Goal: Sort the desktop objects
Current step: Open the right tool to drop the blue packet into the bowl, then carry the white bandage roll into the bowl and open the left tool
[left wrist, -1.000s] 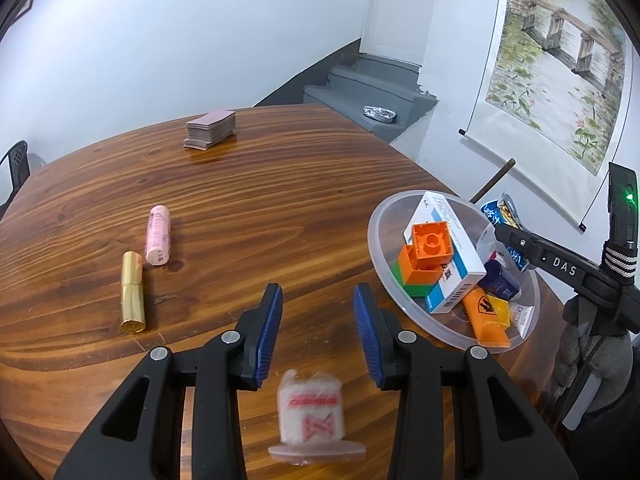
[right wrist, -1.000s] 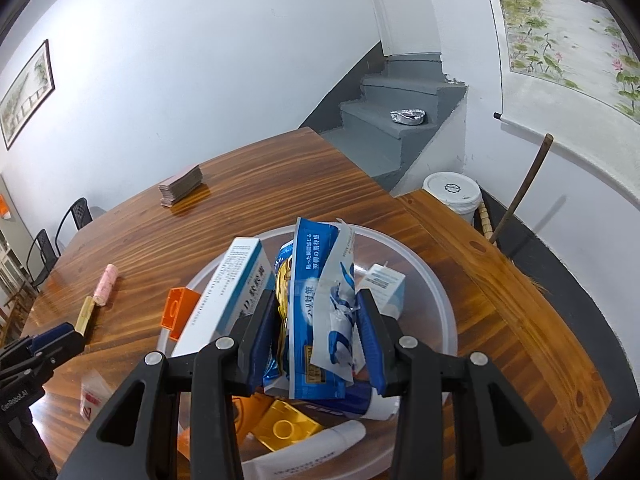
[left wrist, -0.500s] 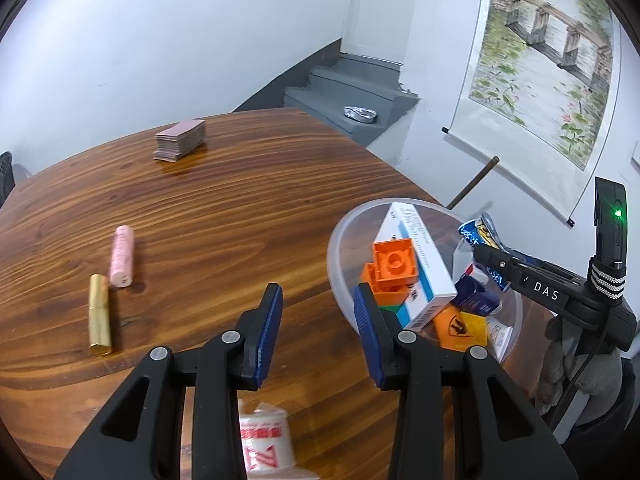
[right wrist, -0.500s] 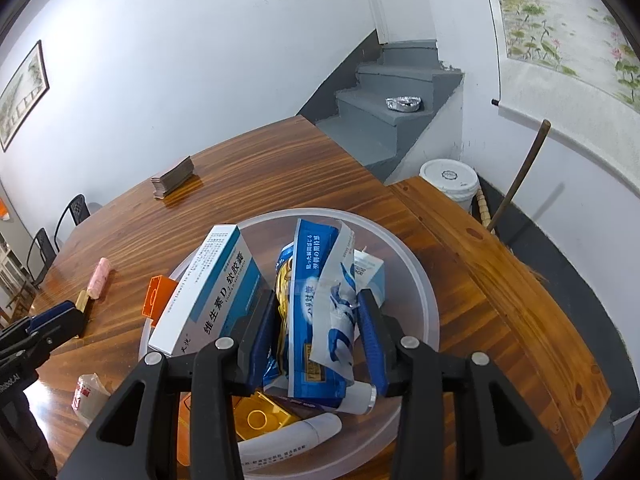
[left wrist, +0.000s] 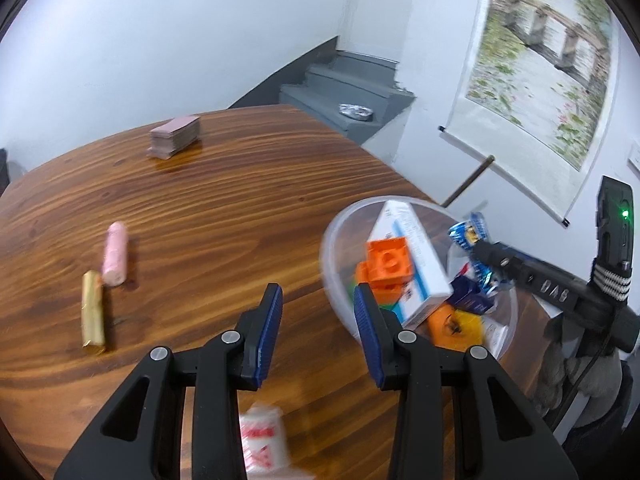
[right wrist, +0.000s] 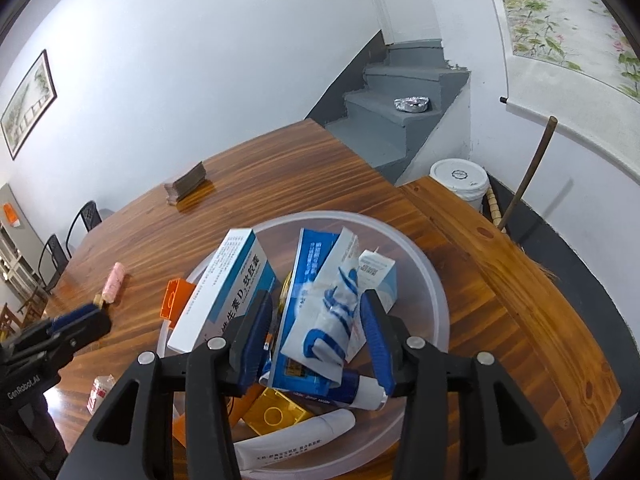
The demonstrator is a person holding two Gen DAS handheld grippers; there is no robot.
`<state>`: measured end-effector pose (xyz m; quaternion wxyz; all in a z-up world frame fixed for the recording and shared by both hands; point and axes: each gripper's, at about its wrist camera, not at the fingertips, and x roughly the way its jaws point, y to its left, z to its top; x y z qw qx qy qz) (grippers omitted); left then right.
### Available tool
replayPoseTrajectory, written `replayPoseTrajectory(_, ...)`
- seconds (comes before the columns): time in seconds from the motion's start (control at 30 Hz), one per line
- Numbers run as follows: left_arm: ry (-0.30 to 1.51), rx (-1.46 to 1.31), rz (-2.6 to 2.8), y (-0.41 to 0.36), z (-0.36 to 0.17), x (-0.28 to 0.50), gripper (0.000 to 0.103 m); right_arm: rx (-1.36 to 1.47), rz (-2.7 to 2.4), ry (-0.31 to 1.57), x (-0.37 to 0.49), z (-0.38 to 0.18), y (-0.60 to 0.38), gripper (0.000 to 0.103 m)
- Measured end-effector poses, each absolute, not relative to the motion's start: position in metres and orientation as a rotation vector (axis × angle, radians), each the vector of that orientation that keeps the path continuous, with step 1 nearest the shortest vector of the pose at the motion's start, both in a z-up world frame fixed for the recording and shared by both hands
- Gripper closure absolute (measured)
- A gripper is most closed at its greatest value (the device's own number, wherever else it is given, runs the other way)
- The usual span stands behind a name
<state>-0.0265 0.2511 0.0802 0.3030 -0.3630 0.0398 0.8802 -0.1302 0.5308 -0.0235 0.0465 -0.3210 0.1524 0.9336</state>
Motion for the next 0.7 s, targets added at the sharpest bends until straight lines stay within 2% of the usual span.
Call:
replayPoseTrajectory(0.17, 0.090, -1.014, 2.365, 0.223, 0.071, -0.017, 0.062, -0.921, 2.853, 0.487, -0.126, -0.019, 0.533, 0.044)
replayPoseTrajectory(0.47, 0.084, -1.130, 2.386, 0.204, 0.043, -0.004, 0.062, -0.893, 2.869, 0.466, -0.124, -0.017, 0.525, 0.043)
replayPoseTrajectory(0.5, 0.088, -1.137, 2.391, 0.203, 0.041, -0.004, 0.060, -0.897, 2.872, 0.467, -0.125, -0.017, 0.525, 0.043)
replayPoseTrajectory(0.53, 0.092, -1.151, 2.394, 0.203, 0.037, -0.004, 0.052, -0.900, 2.876, 0.467, -0.125, -0.017, 0.524, 0.043)
replayPoseTrajectory(0.57, 0.092, -1.160, 2.395, 0.203, 0.034, -0.003, 0.049, -0.902, 2.882, 0.465, -0.124, -0.017, 0.523, 0.043)
replayPoseTrajectory(0.7, 0.099, -1.204, 2.385, 0.204, 0.020, -0.004, 0.049, -0.898, 2.895, 0.464, -0.123, -0.016, 0.522, 0.043)
